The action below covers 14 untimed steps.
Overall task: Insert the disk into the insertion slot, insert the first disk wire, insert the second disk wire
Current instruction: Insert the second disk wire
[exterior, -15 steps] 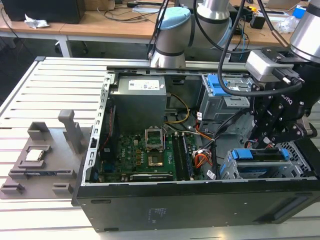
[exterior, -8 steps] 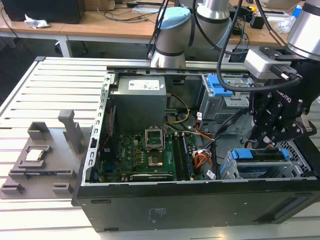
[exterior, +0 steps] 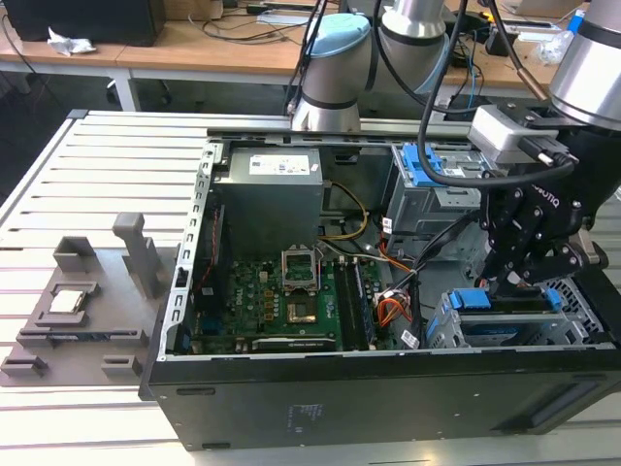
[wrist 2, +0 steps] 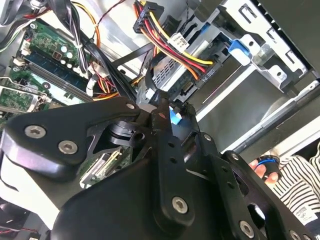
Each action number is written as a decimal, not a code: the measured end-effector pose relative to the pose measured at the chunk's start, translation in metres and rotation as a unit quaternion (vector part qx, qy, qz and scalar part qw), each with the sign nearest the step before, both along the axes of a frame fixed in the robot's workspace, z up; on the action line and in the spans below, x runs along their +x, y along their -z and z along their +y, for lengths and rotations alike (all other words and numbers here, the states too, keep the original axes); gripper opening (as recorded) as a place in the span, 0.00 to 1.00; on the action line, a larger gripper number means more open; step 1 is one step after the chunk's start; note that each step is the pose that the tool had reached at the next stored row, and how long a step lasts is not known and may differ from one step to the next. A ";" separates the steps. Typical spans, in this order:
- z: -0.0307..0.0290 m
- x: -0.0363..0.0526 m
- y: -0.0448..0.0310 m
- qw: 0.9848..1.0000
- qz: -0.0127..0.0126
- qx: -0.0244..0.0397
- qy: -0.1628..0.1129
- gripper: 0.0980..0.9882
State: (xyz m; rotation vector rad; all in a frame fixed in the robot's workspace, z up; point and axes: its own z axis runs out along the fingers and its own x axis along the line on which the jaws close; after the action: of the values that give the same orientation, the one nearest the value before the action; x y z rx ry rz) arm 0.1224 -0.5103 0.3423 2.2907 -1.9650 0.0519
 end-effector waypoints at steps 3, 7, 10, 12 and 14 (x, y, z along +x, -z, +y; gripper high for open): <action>0.0000 0.0000 0.0000 1.000 0.000 -0.001 0.000 0.12; 0.0000 0.0000 0.0000 1.000 0.000 -0.003 0.000 0.12; 0.0000 0.0000 0.0000 1.000 0.000 -0.004 0.000 0.12; 0.0000 0.0000 0.0000 1.000 0.000 -0.004 0.000 0.12; 0.0000 0.0000 0.0000 1.000 0.000 -0.005 0.000 0.12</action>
State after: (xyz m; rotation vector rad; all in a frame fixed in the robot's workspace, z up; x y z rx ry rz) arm 0.1224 -0.5102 0.3423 2.2843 -1.9599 0.0619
